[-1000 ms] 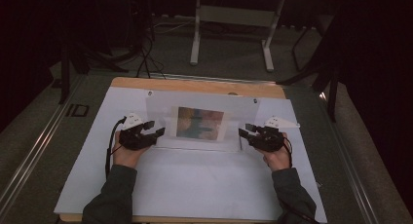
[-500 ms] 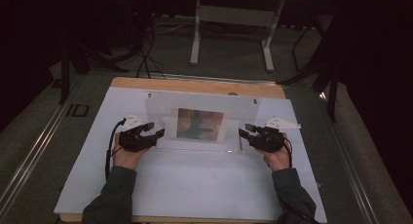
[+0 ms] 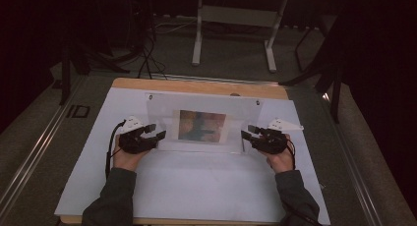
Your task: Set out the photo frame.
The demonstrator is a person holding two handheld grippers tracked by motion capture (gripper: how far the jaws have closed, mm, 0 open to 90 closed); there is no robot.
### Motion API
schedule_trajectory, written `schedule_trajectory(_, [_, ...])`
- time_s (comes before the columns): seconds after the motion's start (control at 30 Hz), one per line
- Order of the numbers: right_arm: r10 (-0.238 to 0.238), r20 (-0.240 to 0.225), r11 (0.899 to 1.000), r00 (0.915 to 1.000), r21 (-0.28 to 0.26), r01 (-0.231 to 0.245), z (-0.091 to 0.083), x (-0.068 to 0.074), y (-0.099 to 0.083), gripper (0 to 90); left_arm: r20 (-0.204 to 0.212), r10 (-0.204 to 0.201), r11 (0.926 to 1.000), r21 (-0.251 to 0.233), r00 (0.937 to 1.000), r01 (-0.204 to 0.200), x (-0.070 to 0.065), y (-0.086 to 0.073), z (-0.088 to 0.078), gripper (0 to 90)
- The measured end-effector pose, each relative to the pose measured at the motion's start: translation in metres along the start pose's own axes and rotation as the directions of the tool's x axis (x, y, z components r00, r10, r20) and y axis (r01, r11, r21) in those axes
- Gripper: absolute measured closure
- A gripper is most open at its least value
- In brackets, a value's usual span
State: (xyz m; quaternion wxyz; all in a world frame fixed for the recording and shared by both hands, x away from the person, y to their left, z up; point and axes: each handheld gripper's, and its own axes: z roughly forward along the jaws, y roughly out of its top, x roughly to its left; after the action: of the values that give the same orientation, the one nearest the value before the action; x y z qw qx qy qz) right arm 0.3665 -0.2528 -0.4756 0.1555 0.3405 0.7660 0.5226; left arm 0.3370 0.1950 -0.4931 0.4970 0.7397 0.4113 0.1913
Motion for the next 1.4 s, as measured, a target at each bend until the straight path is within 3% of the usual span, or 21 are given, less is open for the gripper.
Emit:
schedule_trajectory(0.43, [0.003,0.007,1.0,1.0,0.013,-0.003,-0.008,-0.007,-0.001,53.3,-0.002,-0.012,0.9998,-0.018,0.9999,0.012,0.007,0.002,-0.013,48.4])
schedule_trajectory(0.83, [0.011,-0.03,0.999,0.9995,0.04,-0.009,-0.02,-0.018,-0.002,53.3,0.011,-0.014,0.9996,-0.025,0.9998,0.014,0.013,0.004,-0.028,51.9])
schedule_trajectory(1.1, [0.015,-0.041,0.998,0.9991,0.068,-0.012,-0.026,-0.026,-0.005,53.7,-0.013,-0.036,0.9989,-0.031,0.9993,0.035,0.02,0.002,-0.035,53.4])
schedule_trajectory(1.2, [0.007,-0.028,0.996,0.9996,0.094,-0.004,-0.026,-0.029,-0.008,54.6,-0.048,-0.048,0.9987,-0.019,0.9977,0.047,0.023,0.001,-0.034,53.4])
schedule_trajectory(1.4, [0.0,-0.009,0.993,1.0,0.118,0.001,-0.027,-0.035,-0.012,59.2,-0.046,-0.043,0.9989,-0.019,0.998,0.042,0.025,-0.001,-0.034,53.1])
